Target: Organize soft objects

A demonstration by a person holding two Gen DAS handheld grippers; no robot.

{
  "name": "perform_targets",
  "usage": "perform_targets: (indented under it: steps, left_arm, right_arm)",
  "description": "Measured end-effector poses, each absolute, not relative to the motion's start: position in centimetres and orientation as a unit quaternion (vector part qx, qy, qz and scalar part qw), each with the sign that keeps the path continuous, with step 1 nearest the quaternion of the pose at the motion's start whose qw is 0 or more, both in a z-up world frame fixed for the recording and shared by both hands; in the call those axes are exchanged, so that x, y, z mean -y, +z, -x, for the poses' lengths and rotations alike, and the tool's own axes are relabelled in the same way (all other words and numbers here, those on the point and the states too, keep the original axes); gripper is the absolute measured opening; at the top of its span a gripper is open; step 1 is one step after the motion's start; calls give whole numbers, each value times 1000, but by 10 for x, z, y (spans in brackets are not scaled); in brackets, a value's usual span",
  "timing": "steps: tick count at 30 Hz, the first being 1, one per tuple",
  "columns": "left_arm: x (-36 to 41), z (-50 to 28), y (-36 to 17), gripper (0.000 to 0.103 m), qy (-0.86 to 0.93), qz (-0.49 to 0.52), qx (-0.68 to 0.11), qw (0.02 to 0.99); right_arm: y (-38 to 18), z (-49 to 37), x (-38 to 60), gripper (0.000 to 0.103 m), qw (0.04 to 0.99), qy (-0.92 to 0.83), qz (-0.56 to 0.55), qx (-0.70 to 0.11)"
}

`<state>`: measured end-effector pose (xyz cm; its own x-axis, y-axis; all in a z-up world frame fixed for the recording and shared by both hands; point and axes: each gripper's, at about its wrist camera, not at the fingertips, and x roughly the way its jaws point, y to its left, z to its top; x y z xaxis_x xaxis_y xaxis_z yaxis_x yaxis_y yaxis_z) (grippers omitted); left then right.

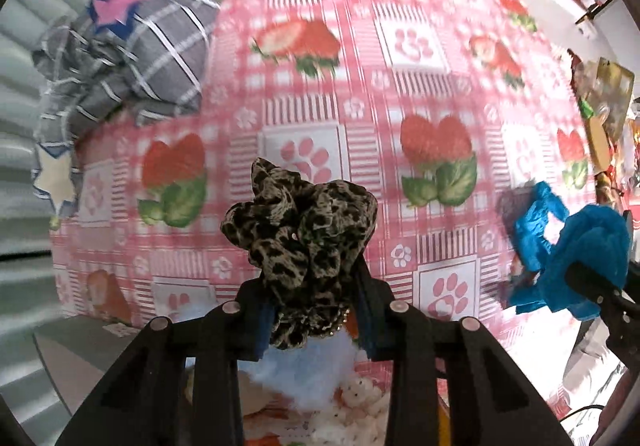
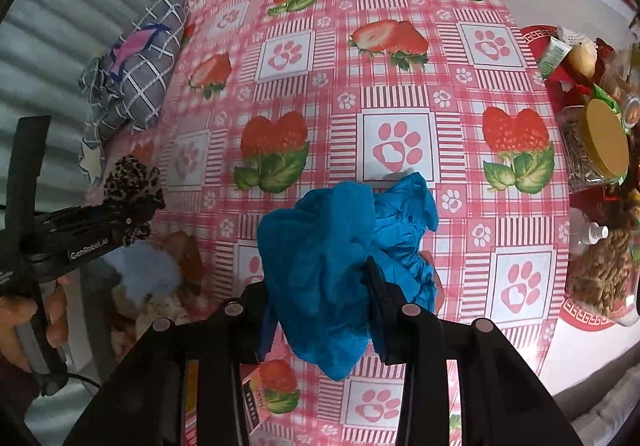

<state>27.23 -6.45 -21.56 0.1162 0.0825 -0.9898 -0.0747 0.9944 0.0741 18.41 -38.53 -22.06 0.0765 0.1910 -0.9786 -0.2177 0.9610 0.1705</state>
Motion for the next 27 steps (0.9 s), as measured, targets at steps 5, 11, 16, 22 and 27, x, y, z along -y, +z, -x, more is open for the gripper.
perform_targets:
  steps: [5,11,16,22,27]
  left_arm:
    - [60,-258,-183,37,66,-10,-636,769]
    - [50,-230,-156,37,77,-7,-615,785]
    - [41,-202,-133,37,78,4,-603,794]
    - [35,-170,-112,37,78,5,-585,807]
    - [32,-145,-102,37,74,9,-578,813]
  right_arm:
    - [-201,-183,370,39,743,113,-38,-659]
    - [-180,-181,333,39,749,137,-21,-648]
    - [-162,-172,306,39,755,151,-9,-638]
    - [-142,-153,281,39,761,160,3,-629]
    - [-129,-133,265,39,764,163,11,-624]
